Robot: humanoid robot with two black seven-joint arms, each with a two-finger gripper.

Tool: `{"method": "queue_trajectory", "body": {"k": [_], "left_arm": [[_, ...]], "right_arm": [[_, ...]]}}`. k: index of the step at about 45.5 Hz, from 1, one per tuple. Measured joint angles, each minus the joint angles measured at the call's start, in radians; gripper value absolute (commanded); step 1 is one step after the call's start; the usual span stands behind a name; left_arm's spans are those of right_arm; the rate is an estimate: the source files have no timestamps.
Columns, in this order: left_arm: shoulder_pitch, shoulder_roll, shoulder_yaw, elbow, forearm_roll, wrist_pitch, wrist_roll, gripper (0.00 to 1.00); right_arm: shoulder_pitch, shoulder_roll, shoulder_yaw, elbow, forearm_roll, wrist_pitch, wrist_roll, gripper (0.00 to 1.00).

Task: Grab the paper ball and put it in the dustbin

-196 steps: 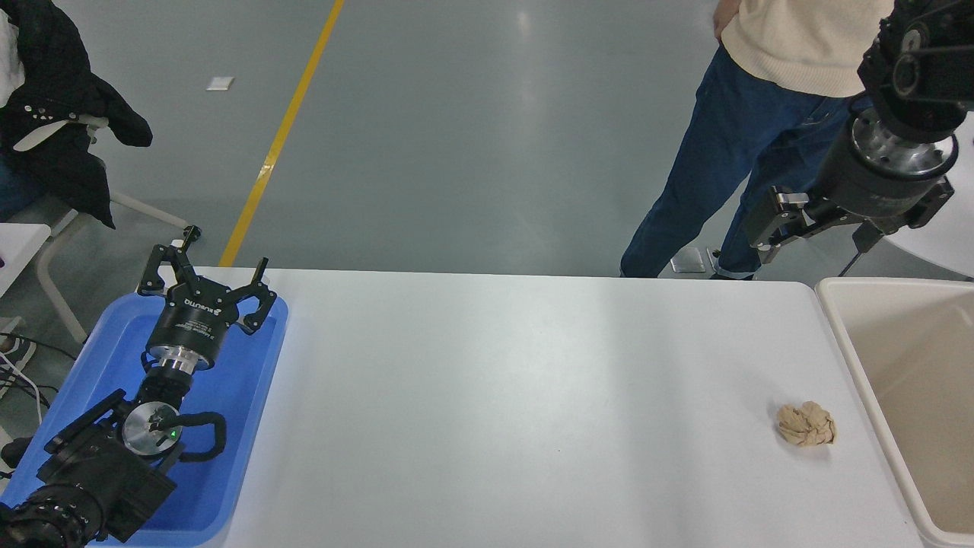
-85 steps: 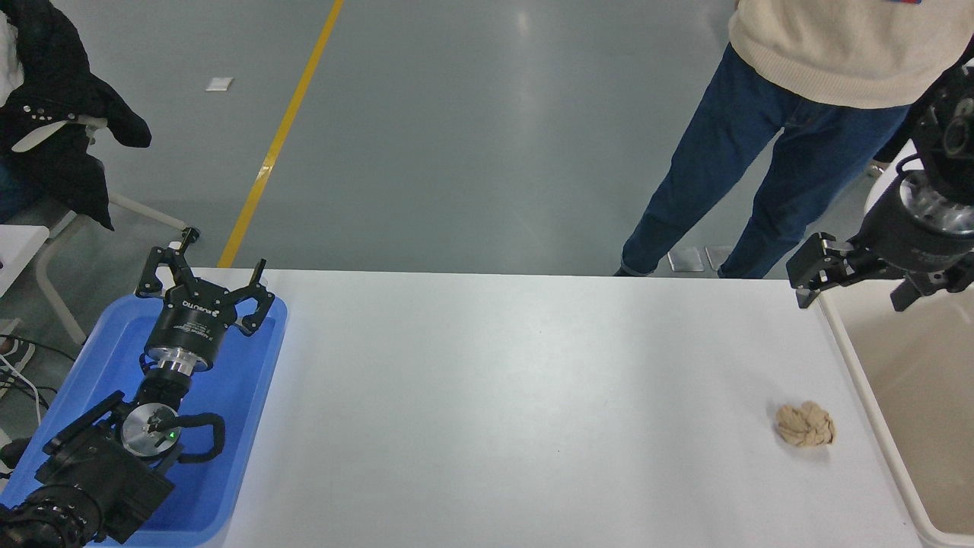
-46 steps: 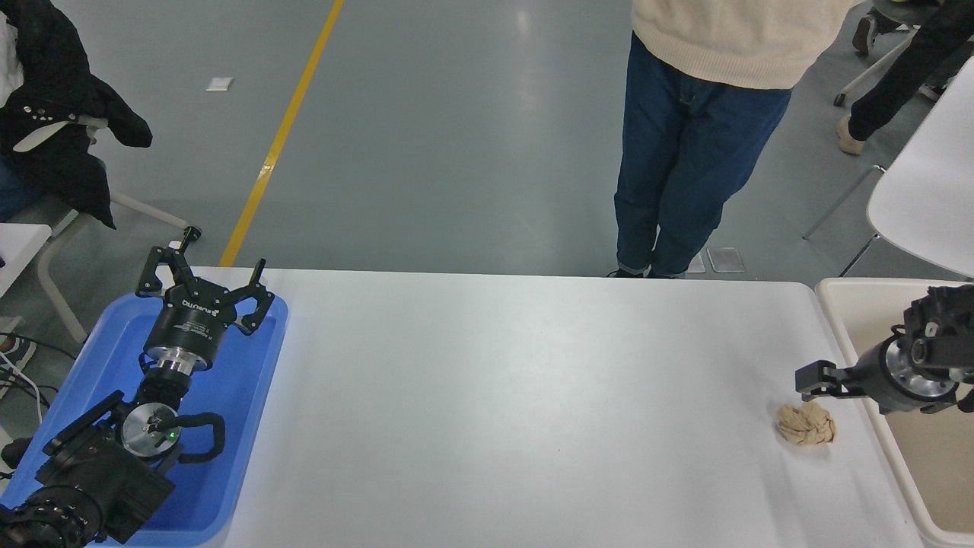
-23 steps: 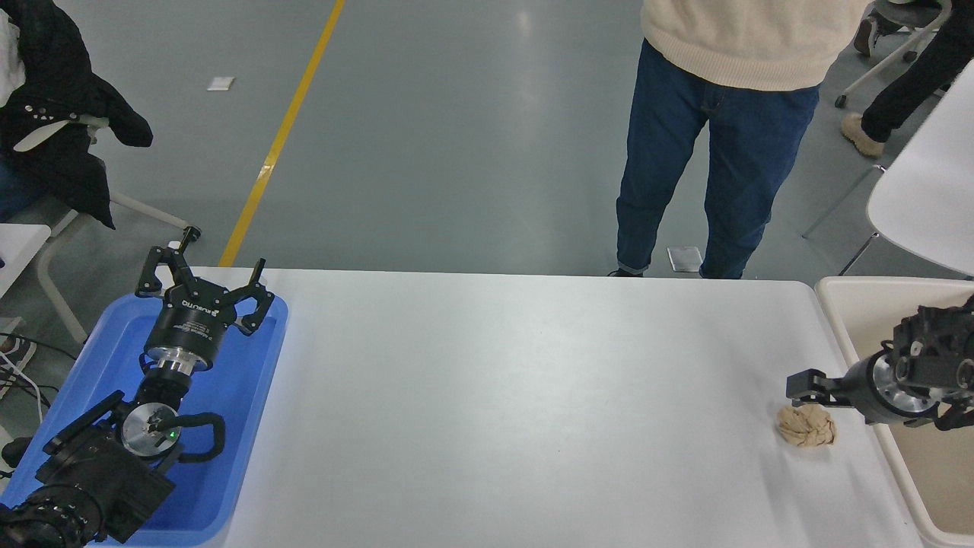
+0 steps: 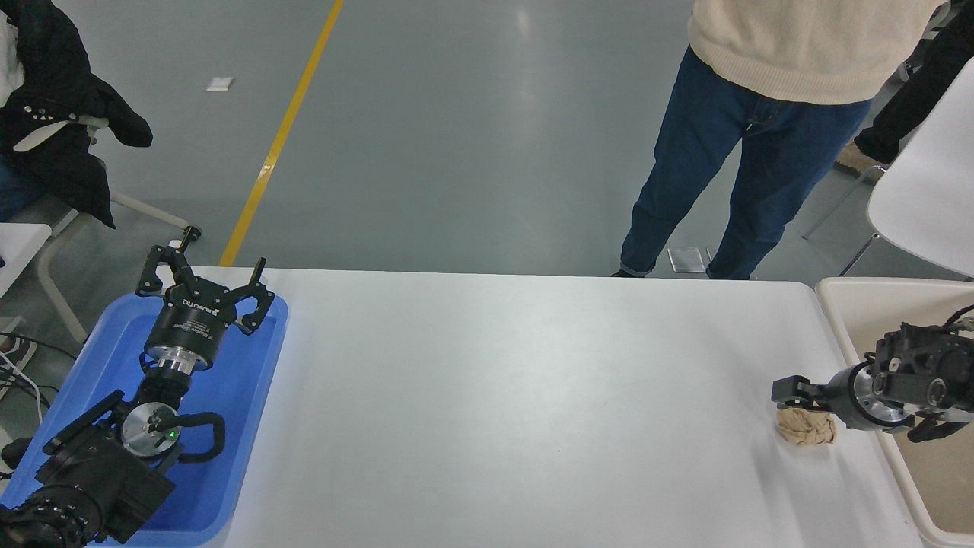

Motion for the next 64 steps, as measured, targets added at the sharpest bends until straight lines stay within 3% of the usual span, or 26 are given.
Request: {"method": "queue_trajectory", "body": {"k": [15, 20, 24, 27, 34, 36, 52, 64], "left_arm": [[0.0, 0.0, 0.0, 0.0, 0.0, 0.0, -0.001, 1.0], [0.0, 0.0, 0.0, 0.0, 0.0, 0.0, -0.001, 1.0], [0.0, 0.0, 0.0, 0.0, 0.0, 0.0, -0.001, 1.0], [0.0, 0.0, 0.0, 0.0, 0.0, 0.0, -0.001, 1.0], [0.0, 0.0, 0.0, 0.0, 0.0, 0.0, -0.001, 1.0], [0.0, 0.0, 0.0, 0.0, 0.0, 0.0, 0.0, 1.0], [0.0, 0.0, 0.0, 0.0, 0.0, 0.0, 0.0, 1.0], [0.0, 0.0, 0.0, 0.0, 0.0, 0.0, 0.0, 1.0]], "right_arm": [[-0.063, 0.031, -0.001, -0.046, -0.014, -0.065, 0.0, 1.0], [-0.071, 0.037, -0.001, -0.051, -0.015, -0.073, 0.0, 0.91], [-0.076, 0.045, 0.0, -0.053, -0.015, -0.078, 0.0, 0.7], [-0.08, 0.049, 0.002, -0.054, -0.012, -0.079, 0.0, 0.61], [-0.086, 0.054, 0.005, -0.052, -0.002, -0.078, 0.0, 0.1], [-0.087, 0.054, 0.006, -0.05, 0.001, -0.076, 0.0, 0.0], [-0.073, 0.008, 0.006, -0.011, 0.062, -0.058, -0.001, 0.0], [0.054, -0.071, -0.056, 0.171, 0.066, -0.024, 0.0, 0.0]]}}
